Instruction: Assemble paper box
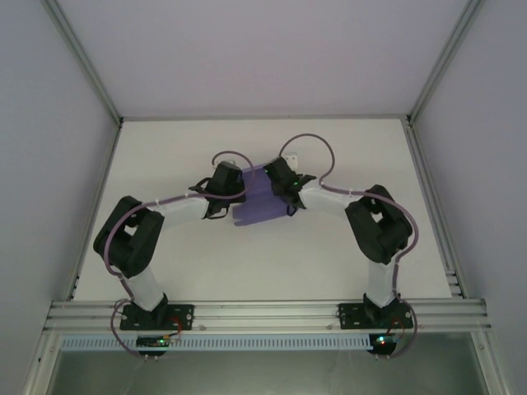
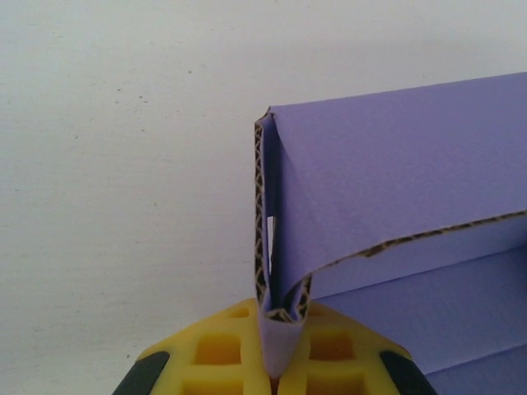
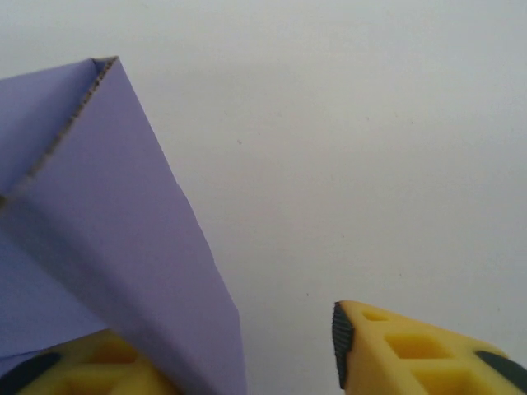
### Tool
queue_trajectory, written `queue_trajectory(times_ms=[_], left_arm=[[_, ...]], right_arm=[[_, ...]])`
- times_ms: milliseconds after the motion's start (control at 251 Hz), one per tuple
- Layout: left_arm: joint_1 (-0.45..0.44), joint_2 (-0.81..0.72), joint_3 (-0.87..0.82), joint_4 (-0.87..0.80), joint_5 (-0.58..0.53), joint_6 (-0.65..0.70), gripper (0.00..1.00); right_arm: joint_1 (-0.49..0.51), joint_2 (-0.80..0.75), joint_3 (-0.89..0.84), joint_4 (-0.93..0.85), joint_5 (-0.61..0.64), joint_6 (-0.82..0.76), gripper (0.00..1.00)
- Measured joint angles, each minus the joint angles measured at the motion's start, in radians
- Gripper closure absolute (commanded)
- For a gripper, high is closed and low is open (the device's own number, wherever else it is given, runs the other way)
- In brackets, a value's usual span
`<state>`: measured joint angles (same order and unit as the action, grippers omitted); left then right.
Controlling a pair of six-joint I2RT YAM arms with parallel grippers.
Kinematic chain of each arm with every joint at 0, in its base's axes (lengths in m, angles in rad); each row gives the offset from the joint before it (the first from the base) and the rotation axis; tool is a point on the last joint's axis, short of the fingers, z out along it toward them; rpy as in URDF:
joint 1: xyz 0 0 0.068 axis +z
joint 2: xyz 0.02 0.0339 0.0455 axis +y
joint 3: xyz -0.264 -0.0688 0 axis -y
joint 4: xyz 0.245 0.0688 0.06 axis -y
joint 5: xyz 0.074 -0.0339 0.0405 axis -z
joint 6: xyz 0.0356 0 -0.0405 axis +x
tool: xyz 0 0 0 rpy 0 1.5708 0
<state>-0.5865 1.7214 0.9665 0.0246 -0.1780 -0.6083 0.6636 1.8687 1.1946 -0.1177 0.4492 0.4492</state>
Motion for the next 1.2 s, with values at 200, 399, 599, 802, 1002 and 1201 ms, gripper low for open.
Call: queue_trajectory(times_ms=[200,399,599,802,1002,1201], left_arm=[[0.014,0.000,0.000,-0.008,-0.014,-0.003,1.00],[0.019,0.000,0.001,-0.007,-0.018,-0.001,1.00],[0.020,-0.001,0.012,-0.027,-0.009,0.054,1.00],[0.024,-0.013,0.122,-0.211,0.056,0.304,1.00],[0.010,-0.074,0.274,-0.450,0.141,0.611,1.00],[-0.074,-0.066,0.379,-0.711,0.097,0.818,1.00]], right_arm=[[-0.030,-0.116,-0.117,0.110,-0.186,-0.108,0.16],[-0.051,-0.234,-0.203,0.213,-0.389,-0.181,0.01],[-0.071,-0.305,-0.234,0.223,-0.473,-0.205,0.01],[-0.105,-0.496,-0.248,0.119,-0.452,-0.207,0.01],[-0.162,-0.764,-0.280,-0.024,-0.407,-0.203,0.01],[-0.232,-0.957,-0.374,-0.150,-0.398,-0.190,0.01]])
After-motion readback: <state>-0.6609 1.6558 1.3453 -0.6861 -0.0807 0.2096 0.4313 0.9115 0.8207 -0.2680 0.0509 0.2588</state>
